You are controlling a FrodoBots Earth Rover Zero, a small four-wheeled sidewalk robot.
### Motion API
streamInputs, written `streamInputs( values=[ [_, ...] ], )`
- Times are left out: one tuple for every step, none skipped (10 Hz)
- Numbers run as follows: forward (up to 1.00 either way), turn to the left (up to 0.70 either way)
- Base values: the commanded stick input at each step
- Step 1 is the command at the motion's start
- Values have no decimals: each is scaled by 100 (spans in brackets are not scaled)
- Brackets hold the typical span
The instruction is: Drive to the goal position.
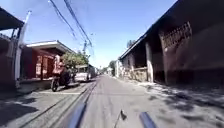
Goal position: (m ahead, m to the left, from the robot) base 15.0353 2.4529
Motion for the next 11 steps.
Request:
streamInputs(
  values=[
    [85, 0],
    [85, 0],
    [85, 0],
    [85, 0],
    [85, 0],
    [85, 0],
    [85, 0],
    [85, 0],
    [85, 0],
    [85, 0],
    [85, 0]
  ],
)
